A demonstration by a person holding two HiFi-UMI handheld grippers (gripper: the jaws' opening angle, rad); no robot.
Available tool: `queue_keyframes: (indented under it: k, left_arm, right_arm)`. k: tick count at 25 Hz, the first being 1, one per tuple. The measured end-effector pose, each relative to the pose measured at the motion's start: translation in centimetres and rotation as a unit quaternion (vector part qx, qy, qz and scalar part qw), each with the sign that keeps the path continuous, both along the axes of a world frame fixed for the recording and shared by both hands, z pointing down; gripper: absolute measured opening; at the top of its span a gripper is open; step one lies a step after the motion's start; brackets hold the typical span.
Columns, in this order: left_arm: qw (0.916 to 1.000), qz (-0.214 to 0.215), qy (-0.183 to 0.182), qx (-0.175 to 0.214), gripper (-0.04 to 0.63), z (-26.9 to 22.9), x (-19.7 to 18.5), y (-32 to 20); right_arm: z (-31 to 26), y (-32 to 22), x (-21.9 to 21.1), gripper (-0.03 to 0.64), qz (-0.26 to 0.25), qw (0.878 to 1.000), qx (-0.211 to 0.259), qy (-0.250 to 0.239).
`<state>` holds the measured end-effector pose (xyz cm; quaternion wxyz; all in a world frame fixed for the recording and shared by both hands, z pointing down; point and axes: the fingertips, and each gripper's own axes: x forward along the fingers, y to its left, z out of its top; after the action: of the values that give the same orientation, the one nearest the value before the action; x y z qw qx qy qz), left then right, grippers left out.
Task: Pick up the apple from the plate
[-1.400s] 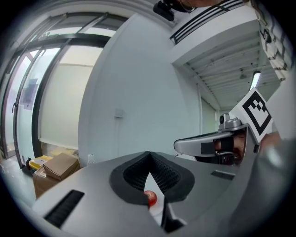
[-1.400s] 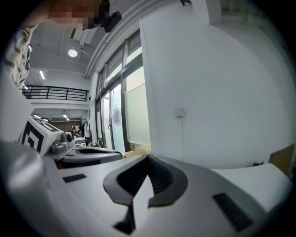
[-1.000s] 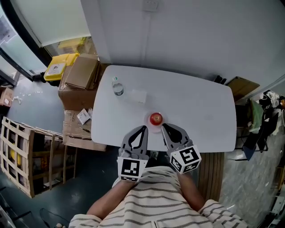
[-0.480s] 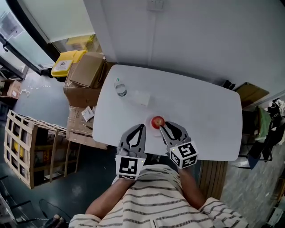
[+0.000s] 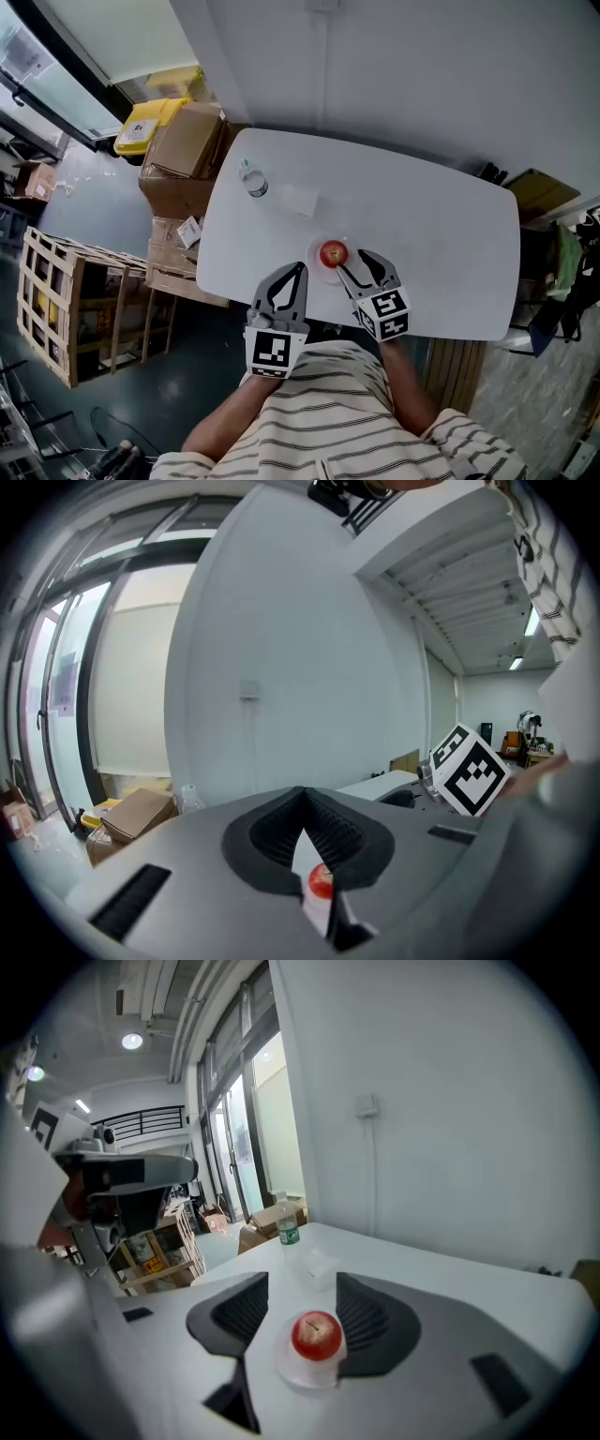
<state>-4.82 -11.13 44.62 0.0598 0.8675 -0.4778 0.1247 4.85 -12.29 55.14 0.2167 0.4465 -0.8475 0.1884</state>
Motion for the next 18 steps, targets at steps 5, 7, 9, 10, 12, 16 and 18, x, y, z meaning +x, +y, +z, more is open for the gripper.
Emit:
queue_keyframes:
  k: [5,7,9,10,12,16,18]
  left_arm:
    - [0.9999,-0.008,-0.008,-0.008,0.003,0.6,0.2,0.1]
    - [0.9998,-0.009,-0.011,-0.010,0.003,0.8,0.1,0.2]
    - [0.9997,-0.013,-0.015,-0.012,0.003,1.1,0.0,0.3]
    - [0.9997,-0.015,-0.017,-0.013,0.003,1.1,-0.1,0.3]
    - [0.9995,-0.018,-0.022,-0.014,0.003,1.1,-0.3,0.3]
    - [0.9992,-0.022,-0.029,-0.017,0.003,1.2,-0.6,0.3]
    - [0.9991,-0.021,-0.031,-0.019,0.003,1.3,-0.5,0.4]
  right_arm:
    - [3.3,0.3,-0.2,0.265,-0.031,0.999,-0.028,0.025]
    - [4.7,0.3,-0.4,0.270,-0.038,0.998,-0.027,0.035]
    - [5.8,0.2,-0.3,0.270,-0.040,0.998,-0.015,0.044]
    - [6.3,0.1,-0.3,0.270,-0.042,0.998,-0.008,0.048]
    - [7.2,0.0,-0.4,0.270,-0.051,0.997,0.000,0.053]
    - [9.1,0.0,-0.4,0.285,-0.063,0.996,-0.006,0.057]
    - [9.6,-0.2,-0.5,0.288,-0.062,0.997,-0.007,0.055]
